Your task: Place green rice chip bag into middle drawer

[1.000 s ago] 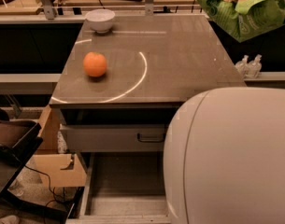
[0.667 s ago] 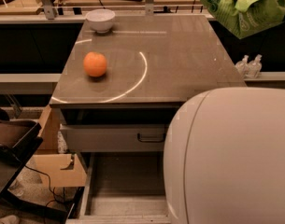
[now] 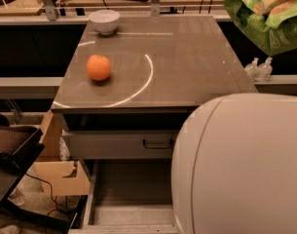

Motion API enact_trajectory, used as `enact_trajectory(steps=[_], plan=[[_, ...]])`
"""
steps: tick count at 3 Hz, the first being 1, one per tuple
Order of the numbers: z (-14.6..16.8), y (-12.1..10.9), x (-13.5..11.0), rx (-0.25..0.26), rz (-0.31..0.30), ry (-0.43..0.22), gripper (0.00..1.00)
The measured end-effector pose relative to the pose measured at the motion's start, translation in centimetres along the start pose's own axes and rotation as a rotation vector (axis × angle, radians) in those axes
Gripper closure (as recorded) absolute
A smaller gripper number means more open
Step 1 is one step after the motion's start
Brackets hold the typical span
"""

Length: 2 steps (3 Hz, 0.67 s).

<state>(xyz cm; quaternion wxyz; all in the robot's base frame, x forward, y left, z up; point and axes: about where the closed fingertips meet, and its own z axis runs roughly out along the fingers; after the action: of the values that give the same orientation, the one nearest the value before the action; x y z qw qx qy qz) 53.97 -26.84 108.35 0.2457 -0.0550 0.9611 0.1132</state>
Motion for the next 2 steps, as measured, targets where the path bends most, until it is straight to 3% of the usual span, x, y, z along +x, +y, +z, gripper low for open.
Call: enact_trajectory(steps=[2], plan=[[-0.4, -4.3, 6.8, 0.094, 0.043, 0.116, 1.0]])
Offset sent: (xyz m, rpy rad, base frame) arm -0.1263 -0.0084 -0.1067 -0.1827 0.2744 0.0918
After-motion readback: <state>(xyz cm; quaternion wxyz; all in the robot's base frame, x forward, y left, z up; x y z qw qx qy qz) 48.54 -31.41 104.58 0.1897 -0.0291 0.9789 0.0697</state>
